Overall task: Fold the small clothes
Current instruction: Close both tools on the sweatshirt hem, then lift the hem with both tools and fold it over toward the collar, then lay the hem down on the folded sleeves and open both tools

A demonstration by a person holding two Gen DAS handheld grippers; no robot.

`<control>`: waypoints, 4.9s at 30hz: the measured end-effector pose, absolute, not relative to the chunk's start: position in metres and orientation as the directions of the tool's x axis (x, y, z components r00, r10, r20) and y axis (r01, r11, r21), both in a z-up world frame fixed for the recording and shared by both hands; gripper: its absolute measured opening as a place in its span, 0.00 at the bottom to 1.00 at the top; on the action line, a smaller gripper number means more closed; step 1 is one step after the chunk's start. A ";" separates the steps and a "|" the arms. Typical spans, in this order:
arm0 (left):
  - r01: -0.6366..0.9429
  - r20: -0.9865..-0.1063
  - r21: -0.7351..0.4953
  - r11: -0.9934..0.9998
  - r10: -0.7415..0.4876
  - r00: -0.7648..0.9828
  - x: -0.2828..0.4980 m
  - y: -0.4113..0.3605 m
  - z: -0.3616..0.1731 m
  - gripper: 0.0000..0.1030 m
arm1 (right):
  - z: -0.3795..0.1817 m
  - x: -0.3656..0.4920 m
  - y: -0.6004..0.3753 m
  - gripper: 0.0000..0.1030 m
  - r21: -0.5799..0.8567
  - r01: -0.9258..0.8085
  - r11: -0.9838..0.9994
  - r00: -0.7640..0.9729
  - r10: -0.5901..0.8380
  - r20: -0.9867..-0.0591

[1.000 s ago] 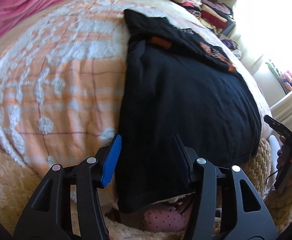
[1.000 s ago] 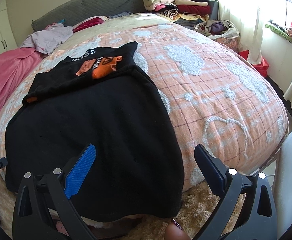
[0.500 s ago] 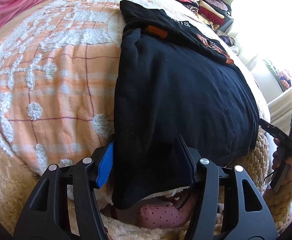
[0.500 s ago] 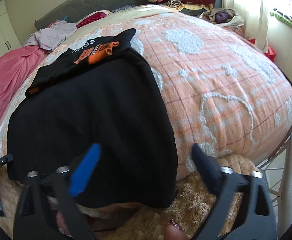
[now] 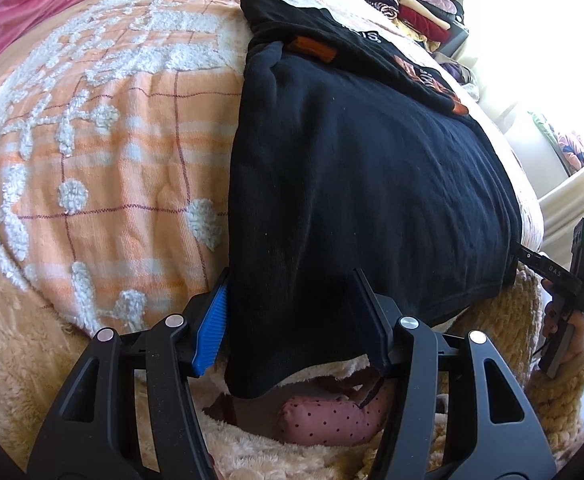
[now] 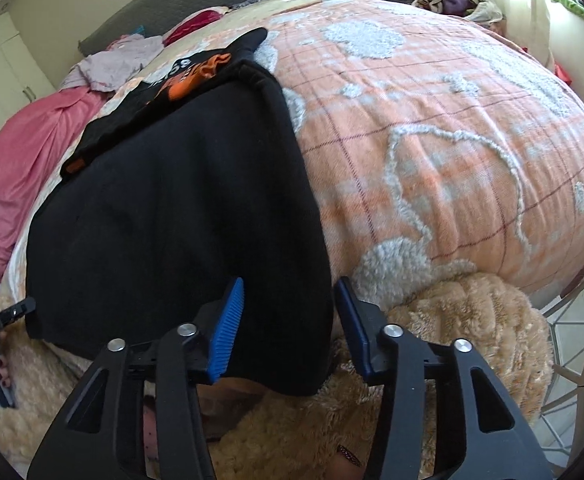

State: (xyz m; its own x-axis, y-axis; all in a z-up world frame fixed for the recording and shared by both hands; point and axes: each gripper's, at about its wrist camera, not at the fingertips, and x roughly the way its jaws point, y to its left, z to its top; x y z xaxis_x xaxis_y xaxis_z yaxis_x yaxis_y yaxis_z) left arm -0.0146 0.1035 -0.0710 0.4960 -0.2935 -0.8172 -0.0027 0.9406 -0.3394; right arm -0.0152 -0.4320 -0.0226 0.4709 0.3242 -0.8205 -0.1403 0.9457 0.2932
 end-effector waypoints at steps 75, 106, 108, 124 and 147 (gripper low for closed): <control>-0.023 -0.607 -0.412 0.911 -0.256 0.753 0.133 0.154 0.047 0.03 | 0.116 0.133 -0.404 0.05 0.403 -0.210 0.891 0.766 0.406 -0.499; -0.180 -0.634 -0.367 0.912 -0.104 0.766 0.194 0.189 0.023 0.22 | 0.057 0.213 -0.389 0.43 0.368 -0.069 0.927 0.718 0.302 -0.627; -0.132 -0.609 -0.333 0.934 -0.106 0.786 0.186 0.176 0.035 0.22 | 0.066 0.198 -0.387 0.46 0.341 -0.098 0.935 0.737 0.299 -0.606; 0.197 -0.752 -0.125 0.972 -0.222 0.621 0.181 0.054 -0.015 0.29 | 0.043 0.164 -0.337 0.32 0.068 -0.264 0.962 0.614 0.222 -0.757; 0.018 -0.710 -0.180 0.984 -0.142 0.689 0.256 0.118 -0.001 0.39 | 0.032 0.284 -0.327 0.28 0.111 -0.182 0.977 0.597 0.200 -0.777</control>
